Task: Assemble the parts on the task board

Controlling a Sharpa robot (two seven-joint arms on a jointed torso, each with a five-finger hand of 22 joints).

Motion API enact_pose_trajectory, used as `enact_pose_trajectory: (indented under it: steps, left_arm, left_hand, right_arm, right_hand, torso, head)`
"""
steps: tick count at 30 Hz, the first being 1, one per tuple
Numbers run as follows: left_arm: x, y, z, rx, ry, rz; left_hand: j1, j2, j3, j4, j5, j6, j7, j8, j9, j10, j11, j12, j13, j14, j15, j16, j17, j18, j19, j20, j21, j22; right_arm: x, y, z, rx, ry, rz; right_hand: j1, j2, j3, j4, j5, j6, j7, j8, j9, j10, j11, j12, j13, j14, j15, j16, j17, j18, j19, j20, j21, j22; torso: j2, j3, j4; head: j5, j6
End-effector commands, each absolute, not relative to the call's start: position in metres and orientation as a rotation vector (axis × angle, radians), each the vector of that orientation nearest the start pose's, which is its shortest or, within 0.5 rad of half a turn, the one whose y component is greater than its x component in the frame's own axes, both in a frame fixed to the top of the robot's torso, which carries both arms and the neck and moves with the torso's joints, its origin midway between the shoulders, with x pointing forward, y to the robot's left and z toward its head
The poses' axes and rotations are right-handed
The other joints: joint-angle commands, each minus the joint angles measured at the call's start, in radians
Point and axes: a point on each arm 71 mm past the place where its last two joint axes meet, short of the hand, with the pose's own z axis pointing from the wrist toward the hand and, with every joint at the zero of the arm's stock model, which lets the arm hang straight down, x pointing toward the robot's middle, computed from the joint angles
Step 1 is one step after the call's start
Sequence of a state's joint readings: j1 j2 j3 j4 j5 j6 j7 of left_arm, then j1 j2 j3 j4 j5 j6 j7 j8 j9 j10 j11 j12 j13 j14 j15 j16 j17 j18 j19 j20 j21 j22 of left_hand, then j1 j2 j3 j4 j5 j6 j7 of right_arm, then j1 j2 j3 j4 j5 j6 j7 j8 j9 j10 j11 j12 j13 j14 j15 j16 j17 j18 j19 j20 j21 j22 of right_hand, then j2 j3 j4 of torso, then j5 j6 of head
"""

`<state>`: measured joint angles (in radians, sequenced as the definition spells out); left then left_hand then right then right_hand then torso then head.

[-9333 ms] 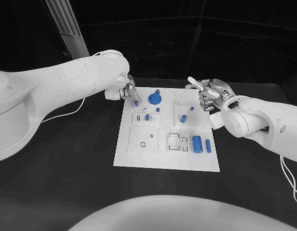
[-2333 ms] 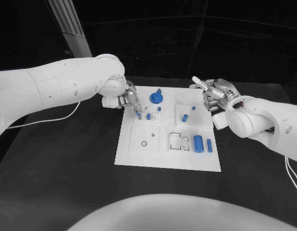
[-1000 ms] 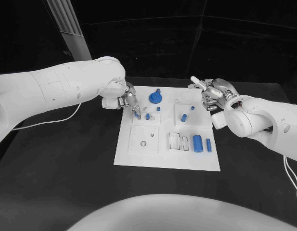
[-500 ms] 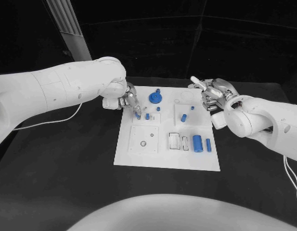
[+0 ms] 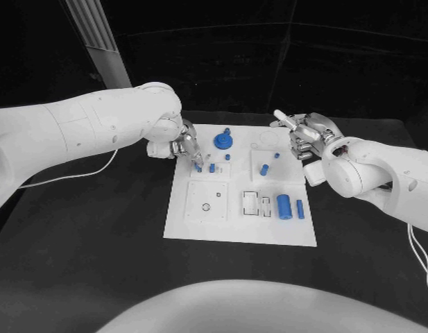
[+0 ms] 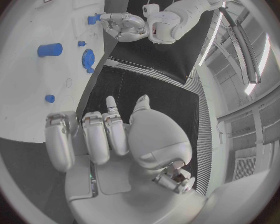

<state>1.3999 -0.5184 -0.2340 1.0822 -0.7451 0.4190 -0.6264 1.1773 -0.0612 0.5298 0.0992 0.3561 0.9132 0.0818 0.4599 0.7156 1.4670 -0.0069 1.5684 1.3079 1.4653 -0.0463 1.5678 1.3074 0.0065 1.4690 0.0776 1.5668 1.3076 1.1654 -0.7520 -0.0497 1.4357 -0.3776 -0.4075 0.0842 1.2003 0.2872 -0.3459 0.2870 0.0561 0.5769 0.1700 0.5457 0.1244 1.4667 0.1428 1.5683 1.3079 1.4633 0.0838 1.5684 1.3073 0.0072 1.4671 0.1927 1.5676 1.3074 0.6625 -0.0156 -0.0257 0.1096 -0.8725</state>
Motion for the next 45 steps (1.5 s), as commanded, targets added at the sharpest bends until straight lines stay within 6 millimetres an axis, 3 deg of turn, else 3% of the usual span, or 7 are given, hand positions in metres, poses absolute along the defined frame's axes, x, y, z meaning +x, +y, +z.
enact_pose_trajectory:
  steps: [1,45]
  left_arm:
    - [0.5443,0.1856,-0.2170,-0.239,2.638,-0.245]
    - [0.5452,0.1835,-0.2224,-0.238,2.658,-0.247]
  left_hand:
    - [0.001,0.012,0.002,-0.003,0.002,0.039,-0.034,0.006,0.001,0.104,-0.003,0.002,0.263,0.106,-0.005,0.003,0.263,-0.006,0.102,-0.006,0.004,0.263]
    - [0.000,0.015,-0.011,0.002,-0.017,0.032,-0.029,-0.009,0.003,0.104,0.002,0.002,0.263,0.106,-0.001,0.003,0.263,-0.006,0.102,-0.002,0.004,0.263]
  right_arm:
    - [0.4973,-0.1901,-0.2154,0.912,1.698,1.172]
    - [0.4970,-0.1900,-0.2154,0.913,1.698,1.171]
  right_hand:
    - [0.009,-0.002,0.006,0.002,0.005,0.003,0.044,0.004,-0.001,0.104,-0.003,0.003,0.263,0.108,-0.004,0.002,0.263,-0.007,0.104,-0.005,0.003,0.263]
    - [0.009,-0.002,0.006,0.002,0.005,0.003,0.043,0.004,-0.002,0.104,-0.004,0.003,0.263,0.108,-0.005,0.002,0.263,-0.007,0.104,-0.005,0.003,0.263]
  torso:
    - [0.000,-0.0002,0.0006]
    - [0.001,-0.0001,-0.0003]
  head:
    - [0.000,0.000]
    - [-0.004,0.000]
